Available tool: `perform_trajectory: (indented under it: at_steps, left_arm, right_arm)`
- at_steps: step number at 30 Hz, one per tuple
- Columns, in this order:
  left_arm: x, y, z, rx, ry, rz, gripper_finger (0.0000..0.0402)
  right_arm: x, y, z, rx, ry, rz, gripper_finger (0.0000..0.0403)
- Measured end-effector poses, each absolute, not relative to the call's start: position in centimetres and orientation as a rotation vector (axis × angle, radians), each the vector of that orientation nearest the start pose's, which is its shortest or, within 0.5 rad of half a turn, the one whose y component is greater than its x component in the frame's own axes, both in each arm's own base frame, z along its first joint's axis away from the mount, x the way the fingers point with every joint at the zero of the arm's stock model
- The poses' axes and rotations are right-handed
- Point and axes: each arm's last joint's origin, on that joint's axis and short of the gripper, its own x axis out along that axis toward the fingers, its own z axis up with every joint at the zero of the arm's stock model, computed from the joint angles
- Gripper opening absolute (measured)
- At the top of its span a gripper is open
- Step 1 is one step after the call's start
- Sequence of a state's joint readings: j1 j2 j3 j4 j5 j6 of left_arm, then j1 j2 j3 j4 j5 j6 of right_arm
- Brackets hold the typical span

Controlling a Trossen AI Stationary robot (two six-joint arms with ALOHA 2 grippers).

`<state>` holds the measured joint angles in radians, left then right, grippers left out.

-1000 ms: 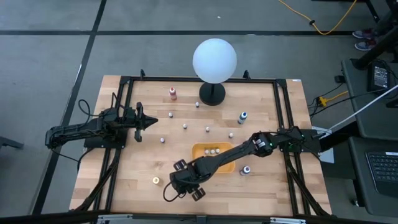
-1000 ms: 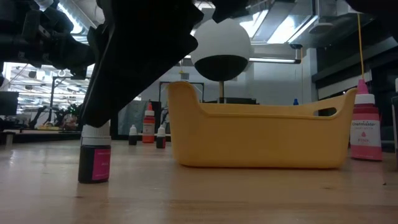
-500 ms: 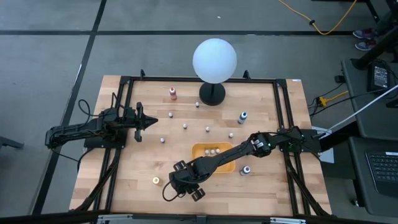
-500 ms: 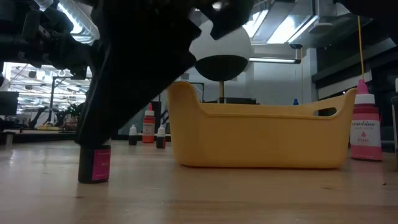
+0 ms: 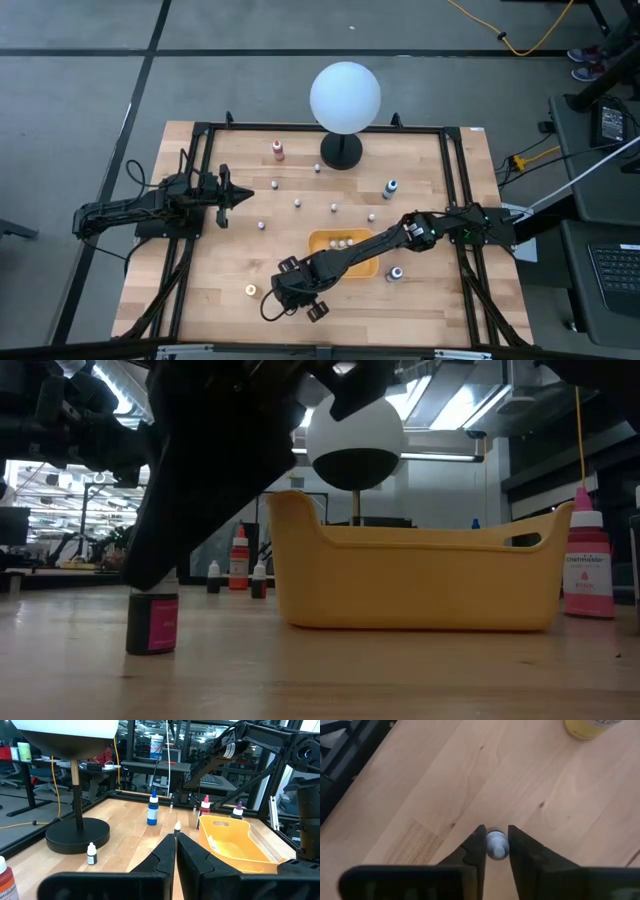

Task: Pick & Place food coloring
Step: Put the small pink food coloring bottle into the yellow bin

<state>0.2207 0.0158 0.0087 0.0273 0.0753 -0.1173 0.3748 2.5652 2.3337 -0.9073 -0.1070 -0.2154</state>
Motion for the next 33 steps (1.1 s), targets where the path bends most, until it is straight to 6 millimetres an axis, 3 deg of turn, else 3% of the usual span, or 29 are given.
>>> perform_trajectory:
  at_steps: [5, 10, 15, 22, 27, 33]
  left_arm:
    - [9.6, 1.9, 16.8, -0.114, -0.029, 0.144, 0.0013]
    - [9.6, 1.9, 16.8, -0.114, -0.028, 0.144, 0.0009]
    - [9.6, 1.9, 16.8, -0.114, -0.029, 0.144, 0.001]
    - [9.6, 1.9, 16.8, -0.114, -0.029, 0.143, 0.0013]
    - [9.6, 1.9, 16.8, -0.114, -0.029, 0.143, 0.001]
    - [9.6, 1.9, 16.8, -0.114, -0.029, 0.143, 0.0012]
  right_arm:
    - [49.6, 19.8, 16.2, -0.341, 1.091, 0.551, 0.0058]
    - [49.6, 19.8, 16.2, -0.342, 1.092, 0.551, 0.0079]
    - [49.7, 19.8, 16.8, -0.345, 1.074, 0.543, 0.0057]
    - [49.5, 19.7, 17.7, -0.344, 1.068, 0.54, 0.0059]
    - [49.1, 19.6, 20.2, -0.379, 1.016, 0.499, 0.0064]
    - [47.6, 19.6, 24.8, -0.444, 0.941, 0.426, 0.0058]
